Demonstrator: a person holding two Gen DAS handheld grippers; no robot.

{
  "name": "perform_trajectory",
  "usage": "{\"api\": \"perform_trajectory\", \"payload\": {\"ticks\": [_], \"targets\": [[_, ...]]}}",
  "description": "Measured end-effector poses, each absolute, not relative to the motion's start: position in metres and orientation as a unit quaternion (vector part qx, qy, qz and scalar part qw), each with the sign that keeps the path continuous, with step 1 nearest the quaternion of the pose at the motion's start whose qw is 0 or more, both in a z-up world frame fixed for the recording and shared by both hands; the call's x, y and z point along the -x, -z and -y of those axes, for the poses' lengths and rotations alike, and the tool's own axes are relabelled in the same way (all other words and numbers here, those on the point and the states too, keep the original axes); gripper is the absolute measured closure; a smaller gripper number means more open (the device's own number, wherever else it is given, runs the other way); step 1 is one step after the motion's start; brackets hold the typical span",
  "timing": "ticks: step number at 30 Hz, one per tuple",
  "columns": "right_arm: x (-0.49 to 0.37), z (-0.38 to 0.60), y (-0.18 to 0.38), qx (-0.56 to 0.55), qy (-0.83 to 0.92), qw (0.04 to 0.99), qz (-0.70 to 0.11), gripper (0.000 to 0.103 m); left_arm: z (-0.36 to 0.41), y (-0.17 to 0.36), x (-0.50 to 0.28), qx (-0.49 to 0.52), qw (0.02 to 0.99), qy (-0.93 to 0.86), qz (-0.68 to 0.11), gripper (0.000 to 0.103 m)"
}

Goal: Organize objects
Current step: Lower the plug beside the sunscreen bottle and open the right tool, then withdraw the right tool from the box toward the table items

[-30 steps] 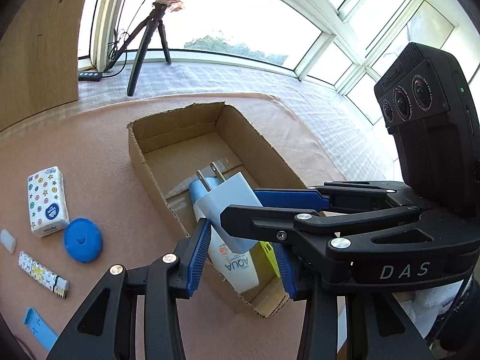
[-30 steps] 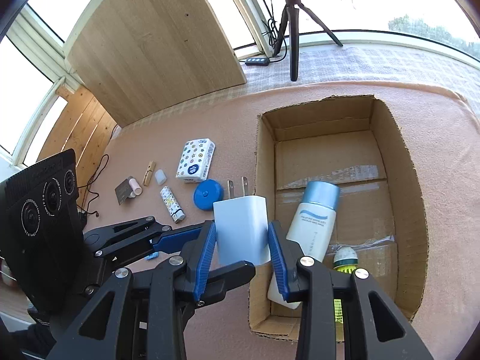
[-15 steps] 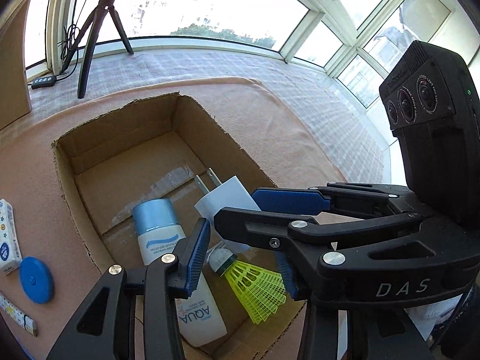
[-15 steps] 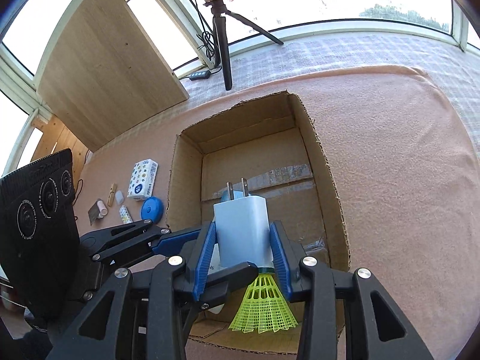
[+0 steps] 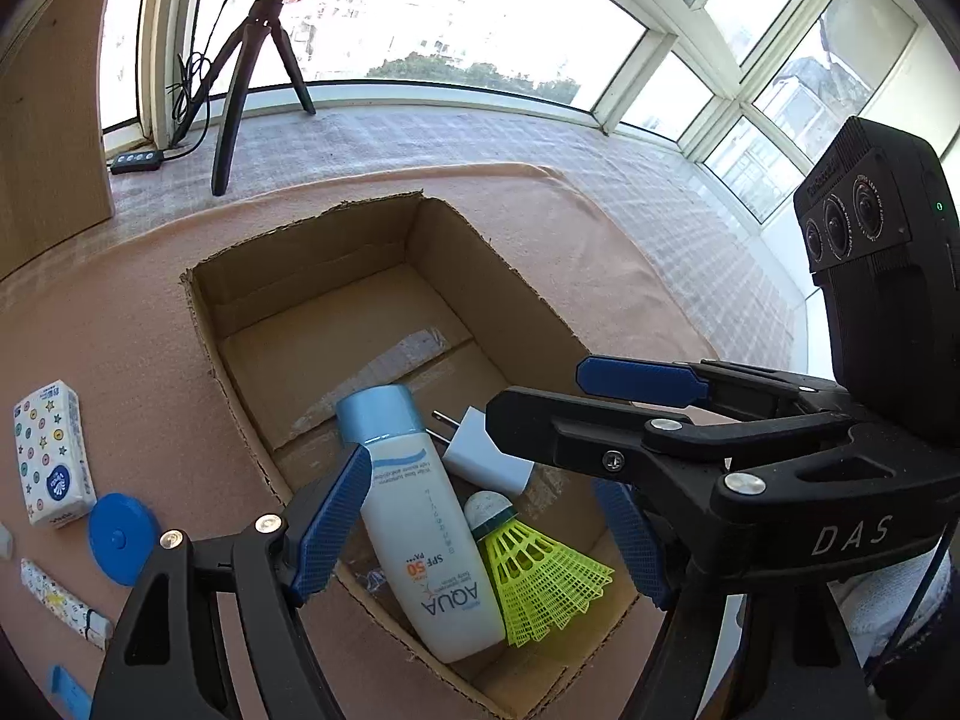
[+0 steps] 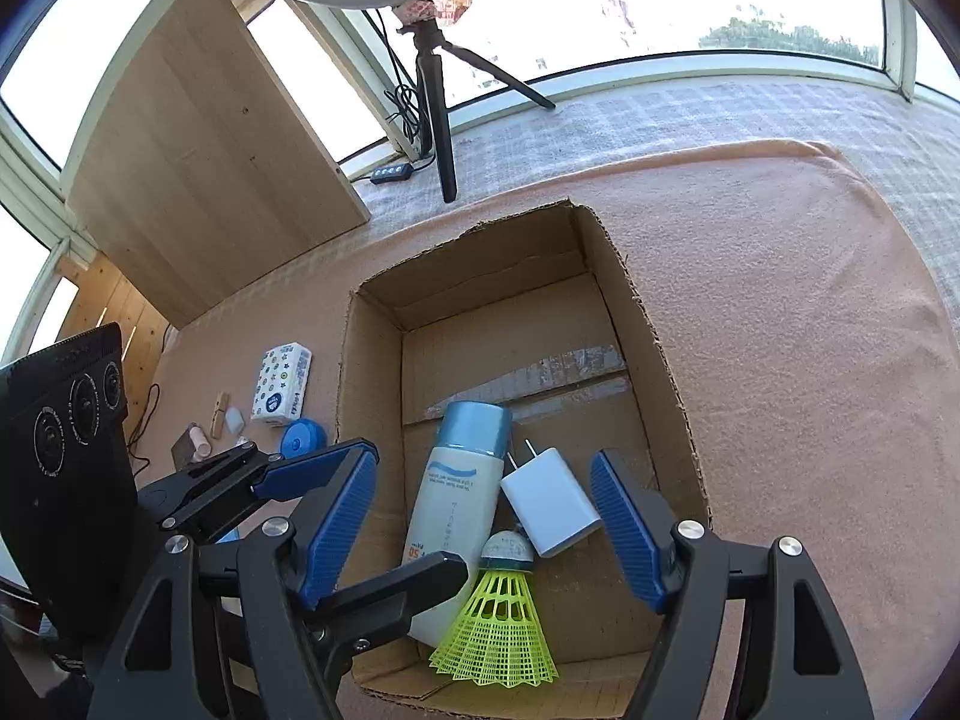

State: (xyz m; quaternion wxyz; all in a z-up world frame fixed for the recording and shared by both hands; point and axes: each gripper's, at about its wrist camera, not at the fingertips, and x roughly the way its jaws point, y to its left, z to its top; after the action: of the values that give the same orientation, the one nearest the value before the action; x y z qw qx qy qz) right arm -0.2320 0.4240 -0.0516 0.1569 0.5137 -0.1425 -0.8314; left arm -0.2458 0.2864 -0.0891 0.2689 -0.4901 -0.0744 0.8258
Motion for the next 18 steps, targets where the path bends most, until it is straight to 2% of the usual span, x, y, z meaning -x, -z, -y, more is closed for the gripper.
{"api": "perform_trajectory", "payload": {"ticks": [18], "targets": [[0.214,-0.358,0.031,-0.472,0.849,0.209,0.11,0.033,-0.16,0.076,0.193,0.48,0.177,-0.851,0.116,0.024]]}}
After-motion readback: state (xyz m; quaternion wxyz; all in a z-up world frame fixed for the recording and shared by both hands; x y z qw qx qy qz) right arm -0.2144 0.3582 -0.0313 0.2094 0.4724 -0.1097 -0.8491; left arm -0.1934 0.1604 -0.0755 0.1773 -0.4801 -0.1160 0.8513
